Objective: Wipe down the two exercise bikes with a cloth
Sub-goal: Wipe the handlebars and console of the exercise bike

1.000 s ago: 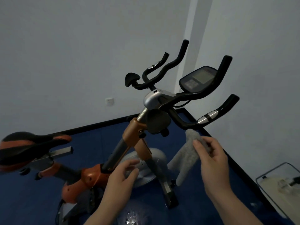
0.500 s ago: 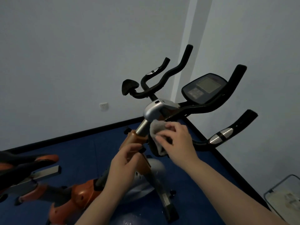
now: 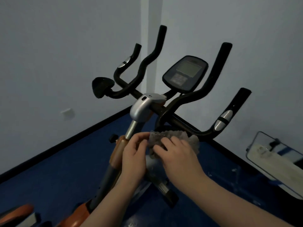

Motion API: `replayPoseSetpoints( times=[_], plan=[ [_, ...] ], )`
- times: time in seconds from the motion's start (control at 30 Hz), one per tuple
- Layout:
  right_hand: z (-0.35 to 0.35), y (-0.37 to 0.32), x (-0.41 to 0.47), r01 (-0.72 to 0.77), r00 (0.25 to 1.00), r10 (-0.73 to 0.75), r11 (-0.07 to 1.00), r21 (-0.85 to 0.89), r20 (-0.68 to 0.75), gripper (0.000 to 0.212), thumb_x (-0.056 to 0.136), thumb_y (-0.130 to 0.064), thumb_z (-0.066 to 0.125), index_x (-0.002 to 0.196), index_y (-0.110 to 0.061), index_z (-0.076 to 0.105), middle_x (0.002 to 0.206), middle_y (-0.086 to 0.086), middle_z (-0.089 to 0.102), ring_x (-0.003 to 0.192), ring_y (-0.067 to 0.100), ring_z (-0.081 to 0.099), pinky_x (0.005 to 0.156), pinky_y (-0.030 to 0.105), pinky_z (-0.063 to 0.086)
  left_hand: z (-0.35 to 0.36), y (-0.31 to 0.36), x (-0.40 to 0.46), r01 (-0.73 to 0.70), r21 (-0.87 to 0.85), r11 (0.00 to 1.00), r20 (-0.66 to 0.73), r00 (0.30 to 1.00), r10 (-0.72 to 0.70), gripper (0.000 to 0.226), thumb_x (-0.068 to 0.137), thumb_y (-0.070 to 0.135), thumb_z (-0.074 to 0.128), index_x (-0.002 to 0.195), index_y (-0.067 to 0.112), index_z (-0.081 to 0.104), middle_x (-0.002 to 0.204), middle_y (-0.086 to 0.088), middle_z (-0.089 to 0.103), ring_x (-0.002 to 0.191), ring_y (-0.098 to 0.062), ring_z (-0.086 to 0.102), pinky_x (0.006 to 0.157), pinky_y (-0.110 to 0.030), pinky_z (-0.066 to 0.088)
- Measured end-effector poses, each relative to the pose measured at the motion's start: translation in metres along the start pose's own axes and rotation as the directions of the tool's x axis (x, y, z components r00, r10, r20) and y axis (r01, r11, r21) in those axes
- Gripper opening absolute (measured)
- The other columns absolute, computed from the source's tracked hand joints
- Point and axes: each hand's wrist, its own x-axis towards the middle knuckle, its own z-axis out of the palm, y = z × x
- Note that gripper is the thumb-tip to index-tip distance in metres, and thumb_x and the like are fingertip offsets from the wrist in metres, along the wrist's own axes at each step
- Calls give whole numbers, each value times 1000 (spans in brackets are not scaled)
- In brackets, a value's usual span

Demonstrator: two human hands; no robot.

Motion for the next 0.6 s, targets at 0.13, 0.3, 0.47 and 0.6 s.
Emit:
replayPoseSetpoints(
  times=[0.13, 0.3, 0.47, 0.6],
  plan=[
    [-12, 12, 16, -216, 973, 226, 962, 169, -43, 13, 85, -23, 62, 97, -26, 56, 94, -3, 50, 83, 17, 49, 65, 31, 44, -12, -2, 11, -17, -3, 1000, 134, 991, 17, 26, 95, 6, 45, 101, 18, 68, 93, 16, 70, 87, -4, 67, 73, -12, 51],
    [3, -9, 19, -284, 952, 286, 958, 34, -107, 18, 84, -22, 65, 102, -22, 61, 99, 2, 58, 89, 21, 55, 73, 34, 46, -19, -6, 22, 150, -105, 983, 191, 973, -128, 27, 97, 10, 43, 98, 13, 69, 92, 2, 74, 84, -13, 69, 70, -25, 52],
    [-9, 12, 8, -141, 990, 141, 990, -1, -9, 12, 85, -26, 60, 96, -22, 57, 94, -1, 56, 85, 19, 51, 70, 31, 41, -21, -6, 30, 167, -126, 978, 250, 959, -132, 26, 96, 8, 43, 101, 6, 68, 97, -9, 74, 90, -25, 69, 80, -40, 53],
    [-2, -3, 28, -419, 895, 422, 906, 55, -146, 16, 86, -30, 60, 101, -22, 60, 100, -1, 57, 93, 19, 51, 79, 34, 42, -19, -7, 31, 152, -127, 980, 248, 962, -117, 27, 96, 8, 42, 98, 7, 69, 94, -6, 74, 89, -23, 69, 76, -35, 53]
  ],
)
